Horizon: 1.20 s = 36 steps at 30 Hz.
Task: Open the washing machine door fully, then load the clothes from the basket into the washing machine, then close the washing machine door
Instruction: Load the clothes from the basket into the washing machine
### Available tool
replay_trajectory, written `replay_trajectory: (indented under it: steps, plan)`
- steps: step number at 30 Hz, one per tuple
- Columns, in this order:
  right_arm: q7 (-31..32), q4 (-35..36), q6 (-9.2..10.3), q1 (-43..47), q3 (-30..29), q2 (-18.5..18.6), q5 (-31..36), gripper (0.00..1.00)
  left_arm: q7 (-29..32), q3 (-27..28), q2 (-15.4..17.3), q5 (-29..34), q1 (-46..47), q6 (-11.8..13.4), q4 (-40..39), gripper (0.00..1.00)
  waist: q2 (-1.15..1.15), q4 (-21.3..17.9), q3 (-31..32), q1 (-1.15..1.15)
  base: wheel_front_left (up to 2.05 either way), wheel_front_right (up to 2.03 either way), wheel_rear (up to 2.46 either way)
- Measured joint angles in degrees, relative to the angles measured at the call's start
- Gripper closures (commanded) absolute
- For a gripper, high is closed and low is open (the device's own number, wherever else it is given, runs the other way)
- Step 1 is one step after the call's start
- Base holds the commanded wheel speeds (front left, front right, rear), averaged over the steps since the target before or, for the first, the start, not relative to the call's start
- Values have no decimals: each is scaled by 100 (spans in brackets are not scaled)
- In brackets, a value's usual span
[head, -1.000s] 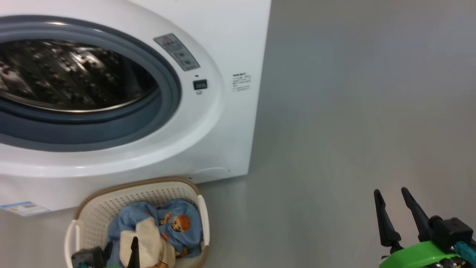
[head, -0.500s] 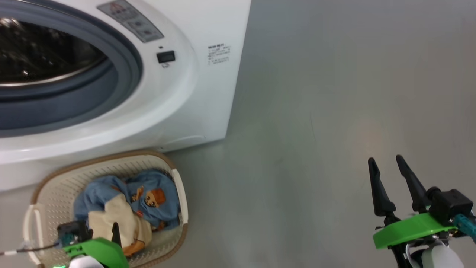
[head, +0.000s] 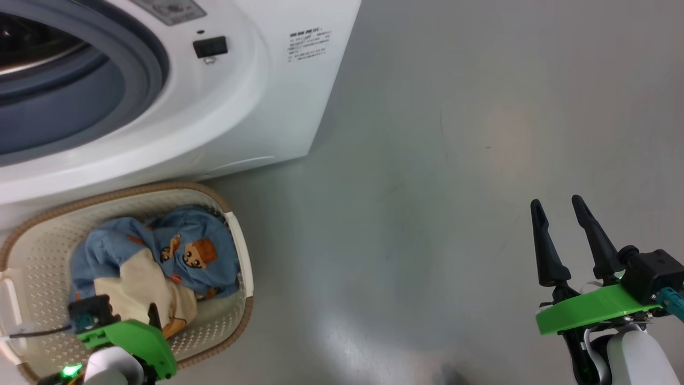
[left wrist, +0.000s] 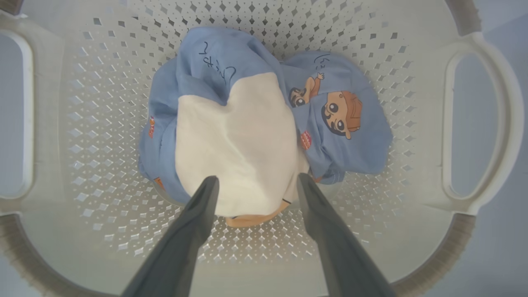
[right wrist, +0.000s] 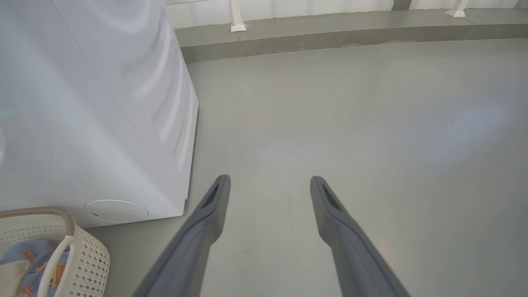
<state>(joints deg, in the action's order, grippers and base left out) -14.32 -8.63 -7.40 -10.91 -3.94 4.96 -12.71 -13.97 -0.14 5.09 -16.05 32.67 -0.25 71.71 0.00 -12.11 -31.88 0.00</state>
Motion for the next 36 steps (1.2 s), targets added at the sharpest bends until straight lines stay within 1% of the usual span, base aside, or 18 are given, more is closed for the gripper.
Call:
replay_trajectory:
  steps: [7,18,36]
  plan:
    - [0,71,-1,-203,35,46,-7,0,-15,-11,103,-5,276,9,85,0,0,-12,-280,0,0,0,0]
    - [0,167,-1,-221,-37,103,-26,0,-24,-90,109,-37,693,45,143,0,0,-25,-733,0,0,0,0]
    - [0,352,-1,-220,-93,227,-59,0,-25,-174,125,-74,1009,112,188,0,0,5,-1049,0,0,0,0]
